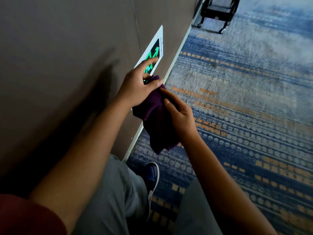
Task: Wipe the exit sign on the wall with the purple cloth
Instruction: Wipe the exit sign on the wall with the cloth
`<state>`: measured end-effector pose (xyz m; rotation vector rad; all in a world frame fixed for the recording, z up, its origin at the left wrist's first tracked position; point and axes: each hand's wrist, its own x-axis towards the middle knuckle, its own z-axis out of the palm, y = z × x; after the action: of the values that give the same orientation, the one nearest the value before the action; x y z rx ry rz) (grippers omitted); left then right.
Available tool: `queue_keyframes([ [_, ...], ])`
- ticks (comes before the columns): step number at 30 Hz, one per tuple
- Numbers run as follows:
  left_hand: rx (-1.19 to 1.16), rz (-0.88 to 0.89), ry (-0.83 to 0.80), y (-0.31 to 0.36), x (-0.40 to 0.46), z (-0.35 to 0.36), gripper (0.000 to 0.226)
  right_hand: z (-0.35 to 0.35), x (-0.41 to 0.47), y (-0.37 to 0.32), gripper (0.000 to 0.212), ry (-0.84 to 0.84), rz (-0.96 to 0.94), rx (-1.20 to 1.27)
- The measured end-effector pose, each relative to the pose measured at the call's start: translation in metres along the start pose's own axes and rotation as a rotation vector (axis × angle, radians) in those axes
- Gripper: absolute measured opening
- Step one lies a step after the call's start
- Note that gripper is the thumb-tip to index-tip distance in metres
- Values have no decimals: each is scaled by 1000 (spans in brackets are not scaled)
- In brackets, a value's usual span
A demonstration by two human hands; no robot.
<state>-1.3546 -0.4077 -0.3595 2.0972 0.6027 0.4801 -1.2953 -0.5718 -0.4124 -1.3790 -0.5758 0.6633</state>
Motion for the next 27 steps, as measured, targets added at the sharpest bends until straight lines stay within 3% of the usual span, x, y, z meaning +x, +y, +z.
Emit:
queue_keyframes([
  [14,32,-46,35,-1,13,9,48,-15,32,8,32,-97,7,71],
  [19,150,18,-77,11,36,46,44,-51,35,24,32,-4,16,159],
  [27,229,27,-132,-5,37,84,49,-72,24,62,33,-2,35,206],
])
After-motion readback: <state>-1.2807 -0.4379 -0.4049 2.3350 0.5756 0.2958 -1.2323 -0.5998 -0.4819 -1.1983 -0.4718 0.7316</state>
